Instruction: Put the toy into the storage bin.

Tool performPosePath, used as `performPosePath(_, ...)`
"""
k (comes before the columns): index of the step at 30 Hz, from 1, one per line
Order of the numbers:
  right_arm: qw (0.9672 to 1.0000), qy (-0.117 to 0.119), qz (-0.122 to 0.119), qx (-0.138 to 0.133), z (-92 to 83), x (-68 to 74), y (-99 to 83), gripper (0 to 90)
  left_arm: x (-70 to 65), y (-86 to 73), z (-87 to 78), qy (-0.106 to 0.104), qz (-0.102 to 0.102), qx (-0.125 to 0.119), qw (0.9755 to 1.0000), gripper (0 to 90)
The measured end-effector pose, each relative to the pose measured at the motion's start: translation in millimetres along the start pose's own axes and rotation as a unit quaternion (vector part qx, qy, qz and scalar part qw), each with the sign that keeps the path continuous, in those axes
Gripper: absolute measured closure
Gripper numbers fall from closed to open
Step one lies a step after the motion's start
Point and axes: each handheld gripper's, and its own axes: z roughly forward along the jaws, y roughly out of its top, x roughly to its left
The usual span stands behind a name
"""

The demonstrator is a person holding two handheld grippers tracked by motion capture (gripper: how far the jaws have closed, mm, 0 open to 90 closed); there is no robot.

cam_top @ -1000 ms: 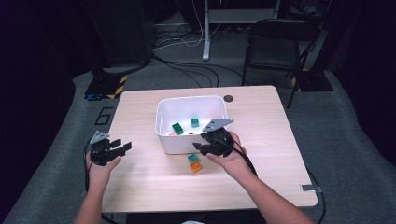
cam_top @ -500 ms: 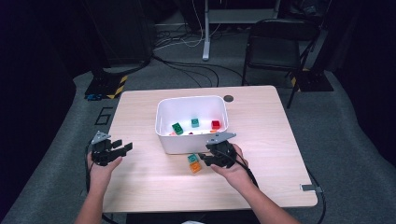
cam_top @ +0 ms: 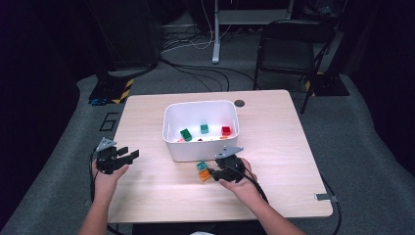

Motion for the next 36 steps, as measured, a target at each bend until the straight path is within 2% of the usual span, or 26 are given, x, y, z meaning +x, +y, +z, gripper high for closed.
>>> performPosePath(23, 0.9987, 0.031, -0.016, 0.038, 37.9, 21.6, -10.2, 47.7, 0.2, 0.0, -0.1, 0.000, -0.001, 0.002, 1.0000, 42.9)
performPosePath(29, 0.9977, 0.031, -0.030, 0.053, 46.8, 28.7, -10.3, 57.0, 0.3, 0.0, -0.3, 0.000, -0.001, 0.002, 1.0000, 42.9)
performPosePath(36, 0.9968, 0.044, -0.043, 0.051, 44.3, 35.6, -8.6, 57.9, 0.4, 0.0, -0.5, 0.000, -0.001, 0.001, 1.0000, 43.0)
